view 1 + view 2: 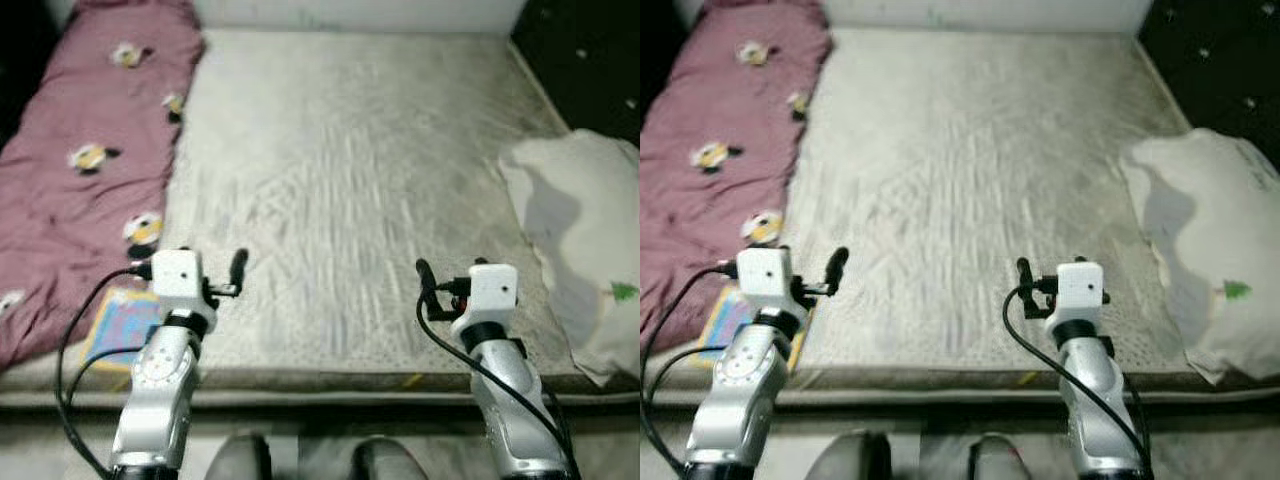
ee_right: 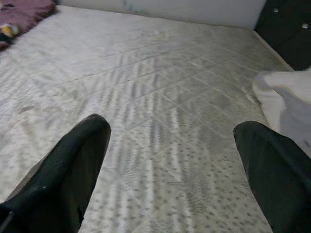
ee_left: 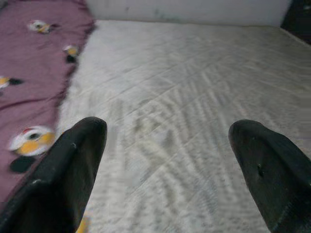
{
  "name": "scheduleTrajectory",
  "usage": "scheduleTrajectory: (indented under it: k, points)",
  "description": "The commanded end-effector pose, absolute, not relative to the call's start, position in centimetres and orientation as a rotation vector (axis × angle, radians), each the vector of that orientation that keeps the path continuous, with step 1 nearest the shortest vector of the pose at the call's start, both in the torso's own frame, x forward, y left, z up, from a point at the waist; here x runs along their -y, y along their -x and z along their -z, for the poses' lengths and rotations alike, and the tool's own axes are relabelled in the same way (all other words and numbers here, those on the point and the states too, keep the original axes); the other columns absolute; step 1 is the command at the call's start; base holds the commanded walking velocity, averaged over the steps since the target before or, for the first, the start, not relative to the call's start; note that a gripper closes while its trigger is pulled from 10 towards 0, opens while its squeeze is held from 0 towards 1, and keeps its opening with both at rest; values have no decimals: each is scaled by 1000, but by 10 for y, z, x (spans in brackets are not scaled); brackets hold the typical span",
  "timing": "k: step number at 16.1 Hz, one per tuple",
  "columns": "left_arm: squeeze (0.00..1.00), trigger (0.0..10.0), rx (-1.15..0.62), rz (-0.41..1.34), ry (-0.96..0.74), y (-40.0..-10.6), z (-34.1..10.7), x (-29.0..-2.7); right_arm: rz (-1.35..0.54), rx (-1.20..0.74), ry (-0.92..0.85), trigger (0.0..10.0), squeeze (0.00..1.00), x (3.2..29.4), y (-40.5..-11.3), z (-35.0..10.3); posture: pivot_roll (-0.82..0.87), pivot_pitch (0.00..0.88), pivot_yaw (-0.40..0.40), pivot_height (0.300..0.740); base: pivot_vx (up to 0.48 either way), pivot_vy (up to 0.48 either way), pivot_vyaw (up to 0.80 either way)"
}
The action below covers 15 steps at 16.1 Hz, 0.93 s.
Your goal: Clean up the room
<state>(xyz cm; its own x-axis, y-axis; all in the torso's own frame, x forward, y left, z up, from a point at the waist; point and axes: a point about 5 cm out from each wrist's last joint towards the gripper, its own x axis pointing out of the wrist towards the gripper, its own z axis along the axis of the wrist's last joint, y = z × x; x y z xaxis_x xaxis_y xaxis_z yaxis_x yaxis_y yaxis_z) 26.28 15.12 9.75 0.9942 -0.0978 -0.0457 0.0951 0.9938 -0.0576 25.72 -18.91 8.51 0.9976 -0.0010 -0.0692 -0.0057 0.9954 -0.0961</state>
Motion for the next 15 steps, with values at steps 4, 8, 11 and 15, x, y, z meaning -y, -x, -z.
scheduleTrajectory:
  k: [4, 8, 11, 15]
  points:
    - [0, 10000, -65, 90, 56, -260, -94, -151, 14, -81, 106, 10000, 0, 194, -255, -84, -54, 129, -21, 740, 0, 0, 0]
    - [0, 10000, -69, 93, 60, -260, -93, -150, 12, -81, 106, 10000, 0, 194, -256, -83, -53, 125, -21, 740, 0, 480, -380]
    - [0, 10000, -71, 92, 58, -260, -93, -151, 16, -84, 98, 10000, 0, 194, -256, -83, -52, 124, -21, 740, 0, 480, 0]
    - [0, 10000, -83, 90, 62, -258, -91, -151, 12, -85, 99, 10000, 0, 194, -255, -83, -53, 128, -22, 740, 0, 480, 0]
